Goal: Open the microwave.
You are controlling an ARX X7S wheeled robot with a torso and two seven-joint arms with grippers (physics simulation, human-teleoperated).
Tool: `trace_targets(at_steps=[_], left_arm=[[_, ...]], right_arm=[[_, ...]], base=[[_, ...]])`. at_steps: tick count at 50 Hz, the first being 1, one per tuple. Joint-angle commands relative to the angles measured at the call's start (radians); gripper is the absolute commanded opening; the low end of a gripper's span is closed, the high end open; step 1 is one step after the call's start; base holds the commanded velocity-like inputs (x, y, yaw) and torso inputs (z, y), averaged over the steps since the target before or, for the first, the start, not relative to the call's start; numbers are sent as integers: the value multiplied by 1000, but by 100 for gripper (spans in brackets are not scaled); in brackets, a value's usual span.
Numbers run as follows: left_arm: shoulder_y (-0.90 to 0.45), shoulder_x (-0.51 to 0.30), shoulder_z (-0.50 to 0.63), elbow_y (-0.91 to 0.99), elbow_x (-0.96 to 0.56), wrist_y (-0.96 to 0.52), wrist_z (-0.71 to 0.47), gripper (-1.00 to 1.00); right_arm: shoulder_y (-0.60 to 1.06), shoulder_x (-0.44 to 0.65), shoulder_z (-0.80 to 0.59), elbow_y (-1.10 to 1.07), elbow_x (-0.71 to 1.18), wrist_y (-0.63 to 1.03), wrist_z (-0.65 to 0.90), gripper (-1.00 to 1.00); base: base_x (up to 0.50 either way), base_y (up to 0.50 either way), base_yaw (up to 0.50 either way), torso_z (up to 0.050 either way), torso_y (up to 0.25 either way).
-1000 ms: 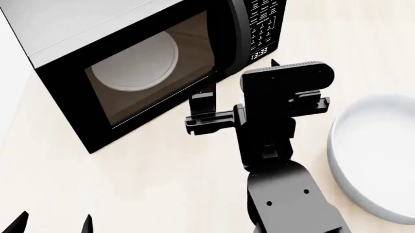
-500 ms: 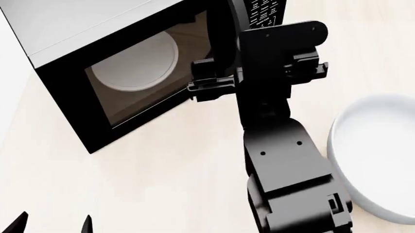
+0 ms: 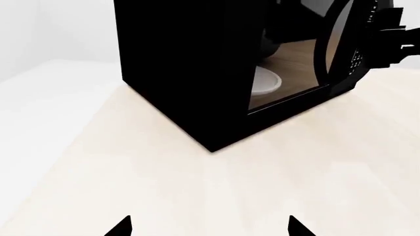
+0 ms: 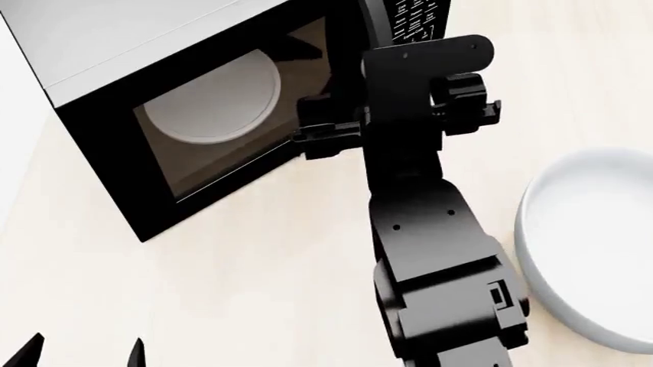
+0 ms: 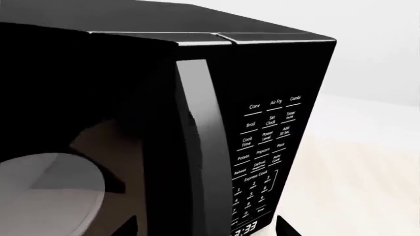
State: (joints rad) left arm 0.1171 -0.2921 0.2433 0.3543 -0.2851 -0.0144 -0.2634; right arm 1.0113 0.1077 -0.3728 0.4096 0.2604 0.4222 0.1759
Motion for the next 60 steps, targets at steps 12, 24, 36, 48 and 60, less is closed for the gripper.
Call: trace_targets(at_steps=[12, 24, 36, 48, 60], left_arm=[[-10, -3, 10, -14, -4, 4, -4, 100], [-8, -9, 9, -8, -11, 6, -8, 100], [-11, -11, 16, -15, -8, 9, -11, 100], [-13, -12, 25, -21, -5, 12, -13, 100], [-14, -18, 27, -16, -7, 10, -18, 100]], right_arm=[[87, -26, -30, 235, -24, -106, -9, 100], [88, -30, -46, 234, -16, -107, -4, -100], [24, 7, -41, 84, 23, -71, -6, -100], [-30, 27, -44, 2, 49, -72, -14, -100], [-131, 66, -45, -171, 84, -20, 11, -100]], base=[[0, 0, 0, 0, 0], [0, 0, 0, 0, 0], [0, 0, 0, 0, 0], [0, 0, 0, 0, 0], [0, 0, 0, 0, 0]])
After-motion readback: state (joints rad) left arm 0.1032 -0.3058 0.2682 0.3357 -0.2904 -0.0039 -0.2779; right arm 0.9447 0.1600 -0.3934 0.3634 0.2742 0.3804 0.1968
